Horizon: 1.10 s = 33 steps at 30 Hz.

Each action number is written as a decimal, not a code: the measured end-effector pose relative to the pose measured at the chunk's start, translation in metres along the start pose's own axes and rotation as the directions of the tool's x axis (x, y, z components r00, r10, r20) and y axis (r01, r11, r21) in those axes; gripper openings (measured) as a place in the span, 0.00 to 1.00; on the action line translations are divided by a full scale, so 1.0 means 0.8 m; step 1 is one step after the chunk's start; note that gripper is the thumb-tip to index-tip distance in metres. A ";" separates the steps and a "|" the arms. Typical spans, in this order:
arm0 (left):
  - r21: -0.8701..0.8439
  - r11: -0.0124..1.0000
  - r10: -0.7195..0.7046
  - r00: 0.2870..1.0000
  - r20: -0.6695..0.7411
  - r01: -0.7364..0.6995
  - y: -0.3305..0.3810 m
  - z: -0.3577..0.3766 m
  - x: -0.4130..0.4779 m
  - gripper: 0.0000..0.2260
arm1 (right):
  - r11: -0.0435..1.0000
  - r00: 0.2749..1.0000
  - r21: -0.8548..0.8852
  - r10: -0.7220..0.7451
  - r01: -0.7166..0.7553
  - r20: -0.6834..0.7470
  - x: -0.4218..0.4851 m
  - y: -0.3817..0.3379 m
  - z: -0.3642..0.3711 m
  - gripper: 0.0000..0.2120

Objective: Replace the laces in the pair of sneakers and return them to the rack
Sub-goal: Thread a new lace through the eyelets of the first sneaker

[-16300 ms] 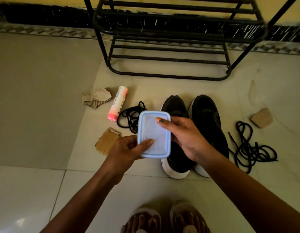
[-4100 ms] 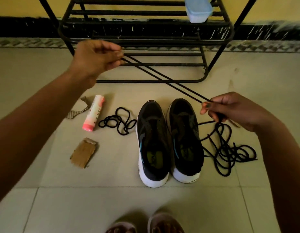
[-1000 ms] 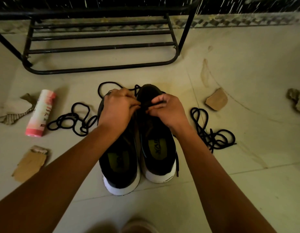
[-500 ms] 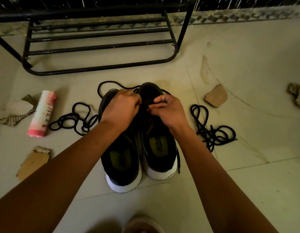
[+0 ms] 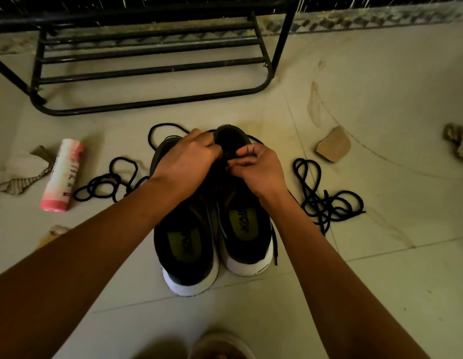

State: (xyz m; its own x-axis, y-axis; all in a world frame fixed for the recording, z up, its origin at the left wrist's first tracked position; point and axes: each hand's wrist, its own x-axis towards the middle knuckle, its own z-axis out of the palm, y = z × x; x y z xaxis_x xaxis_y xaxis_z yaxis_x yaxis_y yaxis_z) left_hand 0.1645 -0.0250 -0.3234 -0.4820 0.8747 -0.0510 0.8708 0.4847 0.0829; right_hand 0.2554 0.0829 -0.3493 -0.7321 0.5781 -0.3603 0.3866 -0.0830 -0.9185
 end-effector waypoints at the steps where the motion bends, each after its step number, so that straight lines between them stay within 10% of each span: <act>1: -0.003 1.000 -0.006 1.000 0.001 0.006 0.000 0.001 0.000 0.11 | 1.000 1.000 -0.007 -0.003 0.003 -0.006 0.000 0.001 0.000 0.15; 11: 0.065 0.991 0.117 0.991 0.060 -0.121 0.002 -0.004 0.010 0.14 | 0.993 0.999 -0.112 -0.044 0.041 -0.018 -0.001 0.001 0.000 0.13; 18: -0.589 0.765 -0.318 0.948 0.006 0.261 0.000 0.018 0.004 0.04 | 0.991 0.993 -0.109 -0.086 0.077 -0.077 0.007 0.009 0.000 0.10; 33: -0.667 0.638 -0.516 0.857 0.000 0.384 0.010 0.029 0.001 0.05 | 0.802 0.917 -0.474 -0.398 0.363 0.028 0.011 0.015 -0.002 0.12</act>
State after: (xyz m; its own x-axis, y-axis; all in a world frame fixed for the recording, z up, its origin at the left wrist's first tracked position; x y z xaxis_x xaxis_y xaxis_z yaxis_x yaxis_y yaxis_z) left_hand 0.1731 -0.0202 -0.3456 -0.8620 0.4996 -0.0860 0.3060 0.6480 0.6974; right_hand 0.2541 0.0883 -0.3633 -0.8407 0.5406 0.0305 0.3108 0.5280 -0.7904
